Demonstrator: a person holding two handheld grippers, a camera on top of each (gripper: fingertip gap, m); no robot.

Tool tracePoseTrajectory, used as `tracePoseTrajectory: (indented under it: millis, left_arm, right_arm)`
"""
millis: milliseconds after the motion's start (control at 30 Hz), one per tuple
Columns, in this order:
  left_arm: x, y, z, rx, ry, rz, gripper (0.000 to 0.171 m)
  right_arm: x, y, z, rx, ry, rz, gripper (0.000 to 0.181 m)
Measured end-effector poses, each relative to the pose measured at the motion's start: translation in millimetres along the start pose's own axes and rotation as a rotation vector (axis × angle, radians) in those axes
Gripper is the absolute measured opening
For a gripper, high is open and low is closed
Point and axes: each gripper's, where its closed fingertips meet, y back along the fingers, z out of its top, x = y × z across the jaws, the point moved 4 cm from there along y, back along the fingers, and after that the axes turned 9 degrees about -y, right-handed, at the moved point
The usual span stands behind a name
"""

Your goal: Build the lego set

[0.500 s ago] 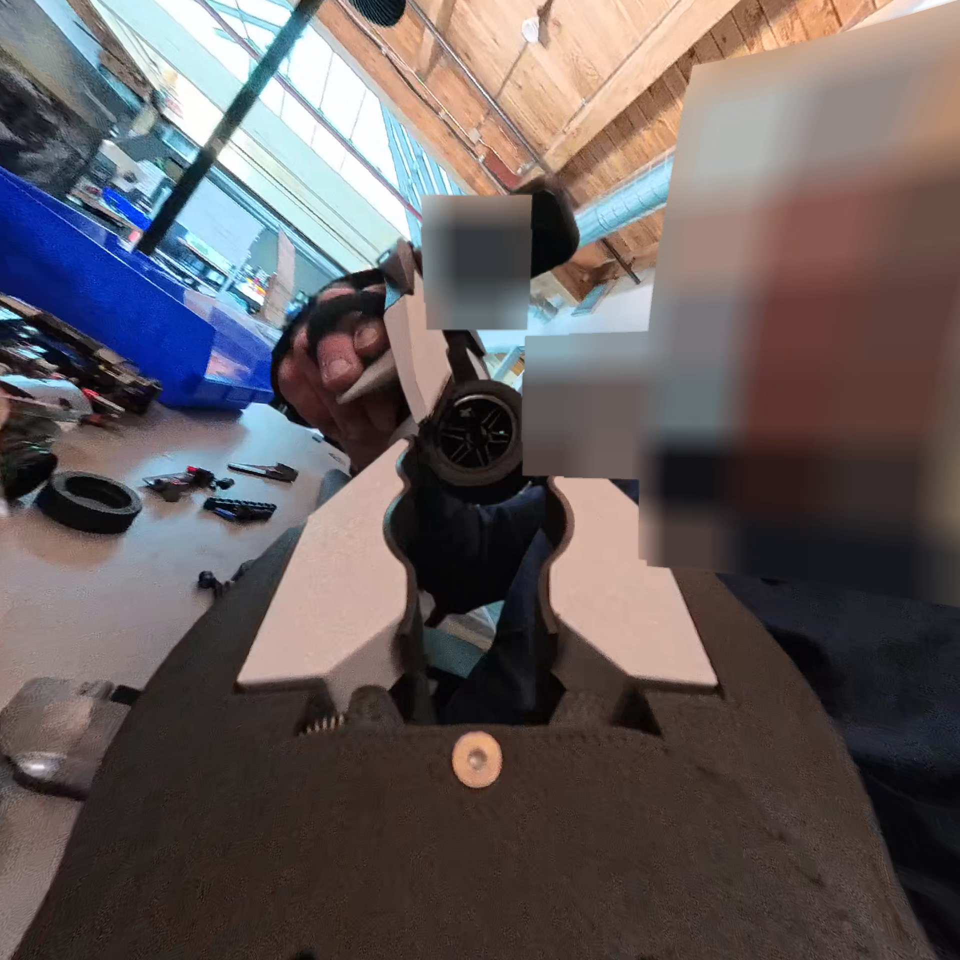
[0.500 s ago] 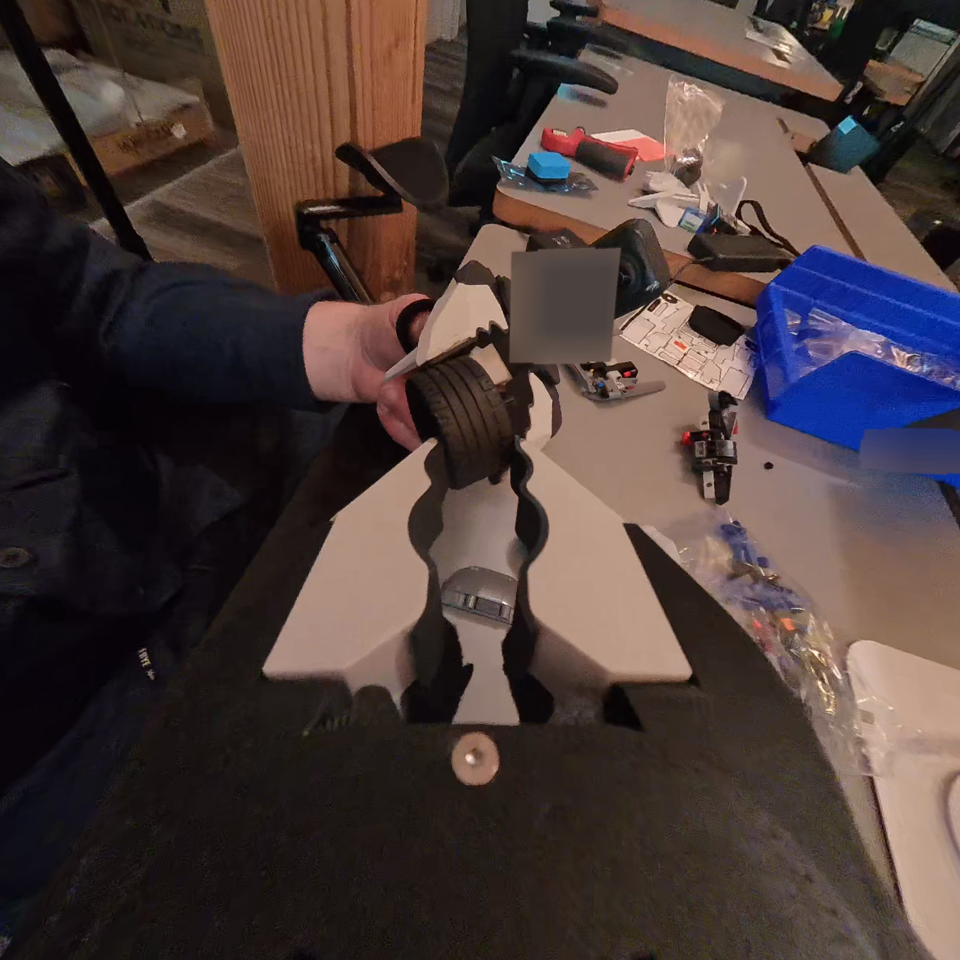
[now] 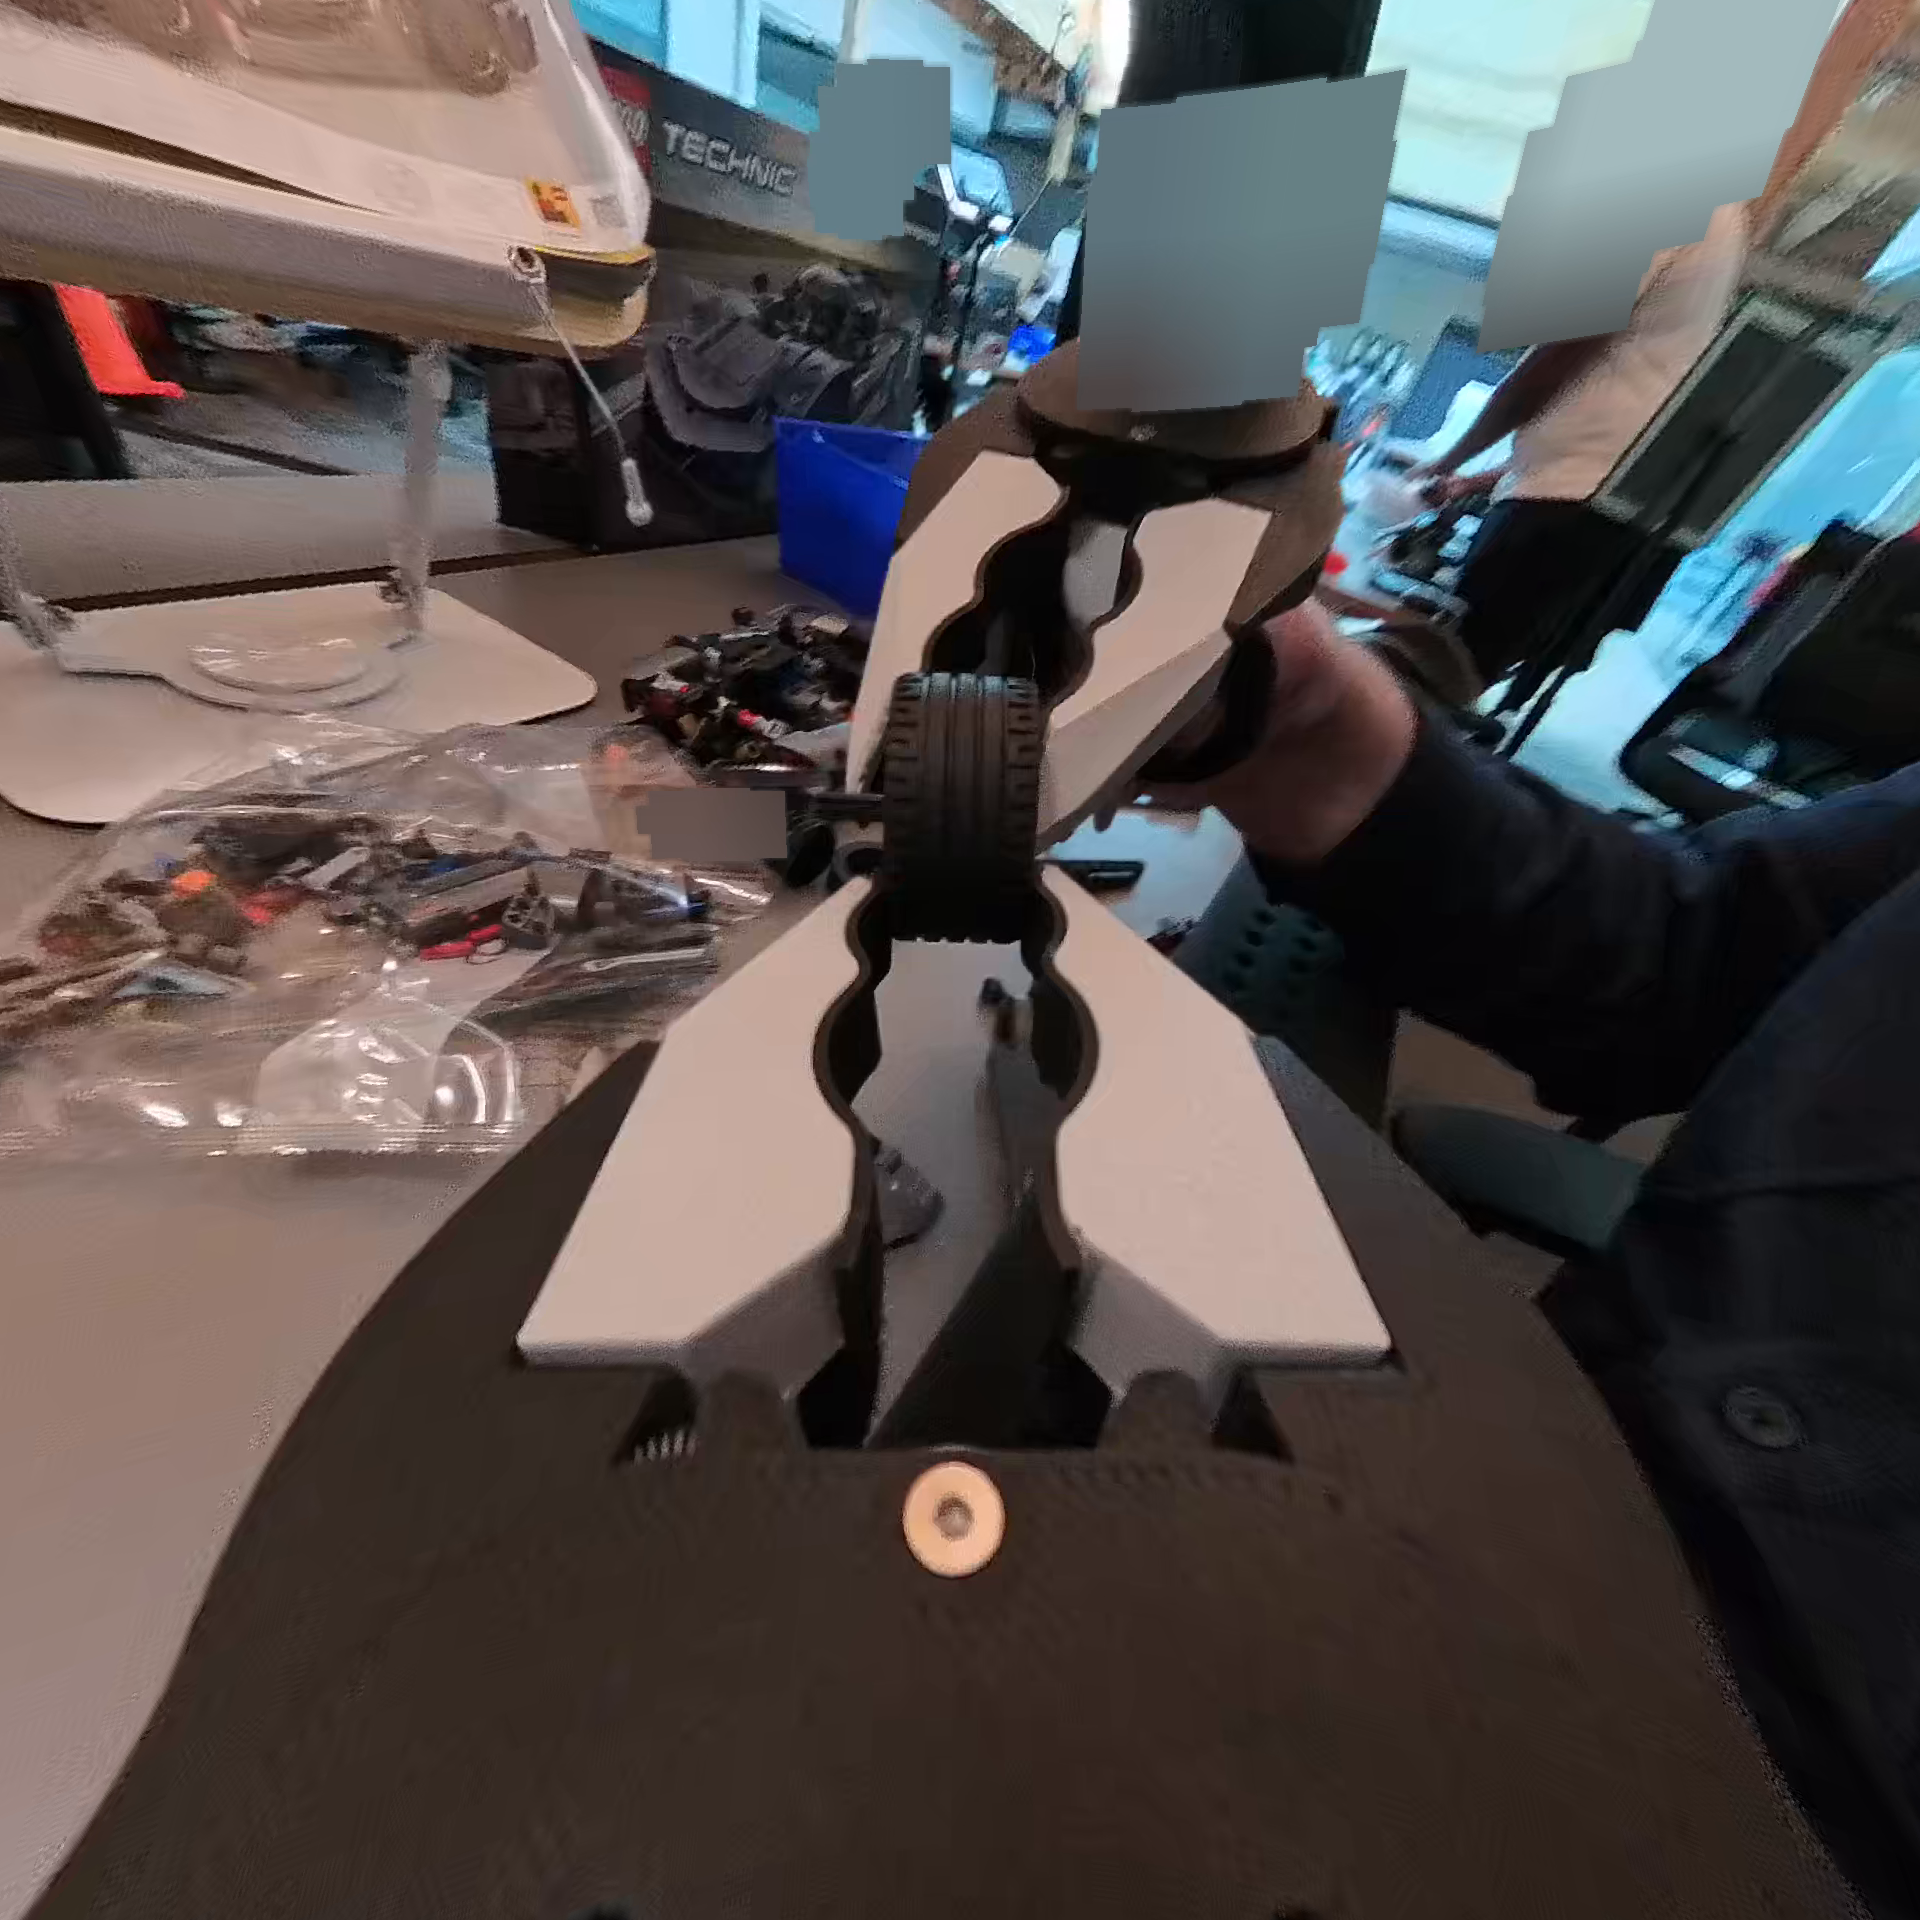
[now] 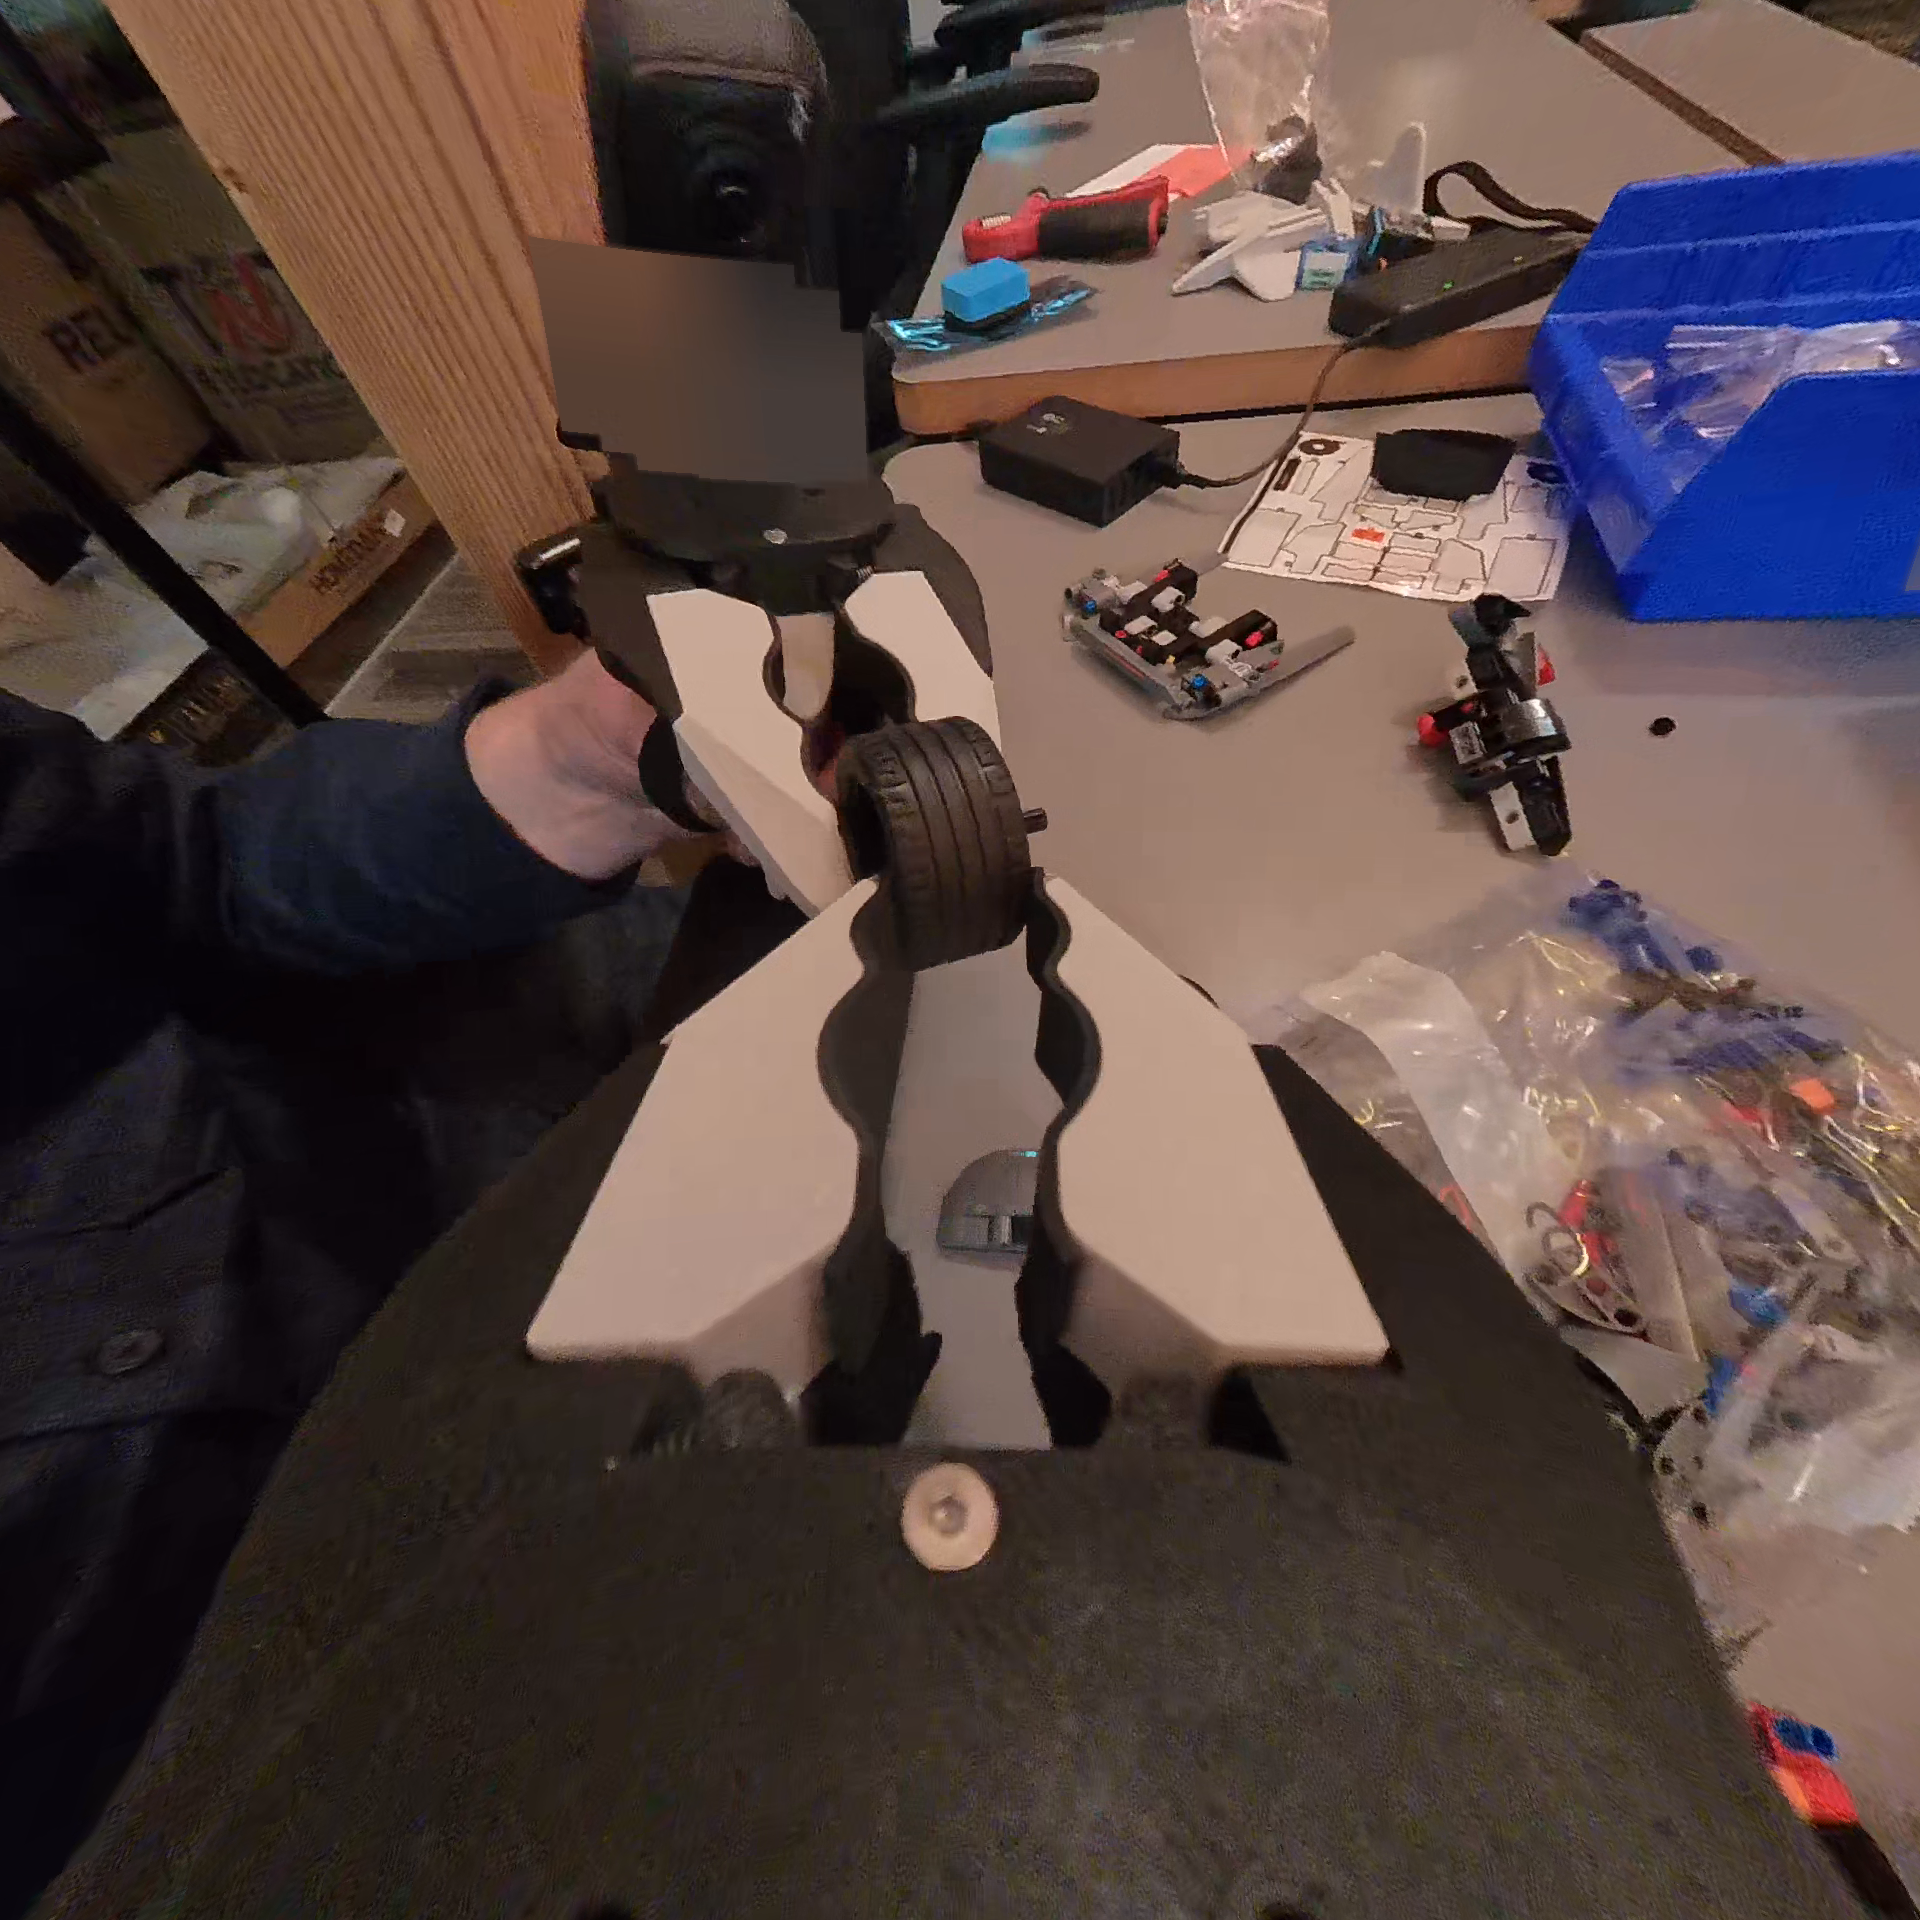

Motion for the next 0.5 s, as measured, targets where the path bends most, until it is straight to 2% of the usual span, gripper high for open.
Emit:
tracePoseTrajectory:
  millis: [100, 300, 500]
  left_arm:
    - [-1.8, 3.6, -0.4, -0.049, 0.050, -0.059, 0.022]
    - [-4.5, 1.4, -2.4, -0.015, 0.036, -0.040, 0.022]
    - [-3.6, 1.3, -5.6, -0.034, 0.056, -0.049, 0.022]
  right_arm:
    - [2.4, -2.3, 0.5, -0.021, -0.019, 0.053, 0.024]
    - [2.8, -3.7, 5.5, -0.090, -0.118, 0.139, 0.027]
    - [0.6, -5.4, 2.1, -0.071, -0.075, 0.117, 0.023]
